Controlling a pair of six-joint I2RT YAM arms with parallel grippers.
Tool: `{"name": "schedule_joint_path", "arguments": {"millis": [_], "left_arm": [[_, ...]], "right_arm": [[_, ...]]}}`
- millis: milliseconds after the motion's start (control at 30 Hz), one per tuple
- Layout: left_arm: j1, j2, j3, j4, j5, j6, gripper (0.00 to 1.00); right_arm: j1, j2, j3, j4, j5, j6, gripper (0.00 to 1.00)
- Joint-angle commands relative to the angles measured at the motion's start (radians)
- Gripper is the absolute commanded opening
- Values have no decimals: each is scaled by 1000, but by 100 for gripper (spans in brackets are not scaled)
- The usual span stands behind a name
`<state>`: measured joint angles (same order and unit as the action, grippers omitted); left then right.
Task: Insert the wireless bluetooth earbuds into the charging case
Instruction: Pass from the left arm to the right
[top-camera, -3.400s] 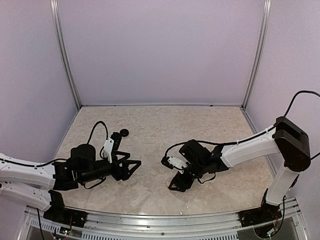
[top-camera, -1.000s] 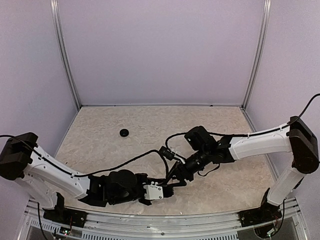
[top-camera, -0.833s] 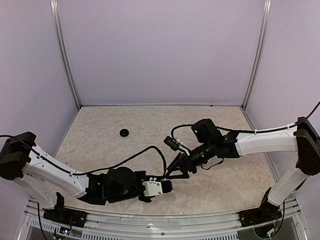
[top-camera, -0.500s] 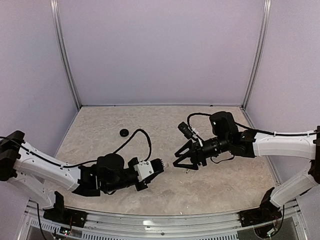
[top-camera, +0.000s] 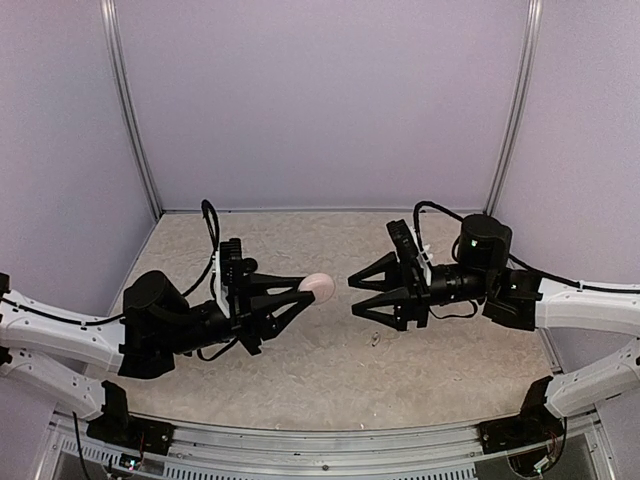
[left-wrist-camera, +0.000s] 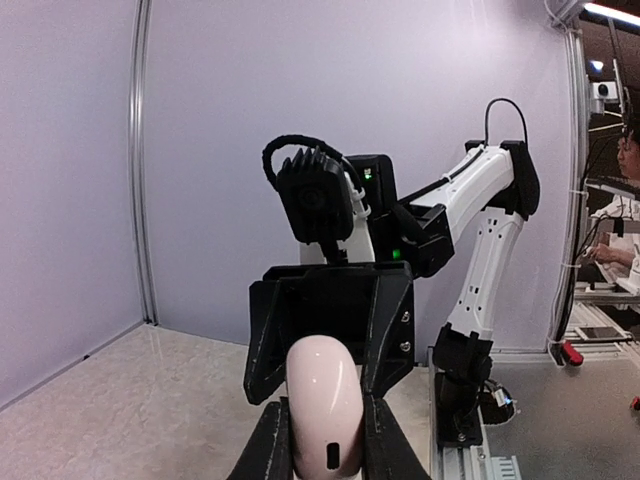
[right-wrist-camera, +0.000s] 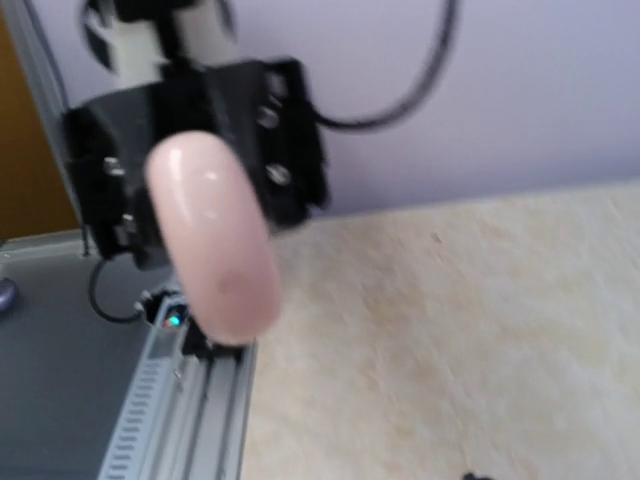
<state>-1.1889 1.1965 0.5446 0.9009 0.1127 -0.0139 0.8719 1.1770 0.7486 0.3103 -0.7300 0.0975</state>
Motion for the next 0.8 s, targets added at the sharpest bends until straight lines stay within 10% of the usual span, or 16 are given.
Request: {"name": "schedule_joint_path", "arguments": {"millis": [0, 767], "left_arm": [[-17, 4, 14, 134, 71, -104, 11], [-41, 47, 43, 143, 60, -61, 12]], "right_arm": [[45, -6, 18, 133, -24, -14, 58], [134, 68, 104, 164, -97, 1, 28]]}}
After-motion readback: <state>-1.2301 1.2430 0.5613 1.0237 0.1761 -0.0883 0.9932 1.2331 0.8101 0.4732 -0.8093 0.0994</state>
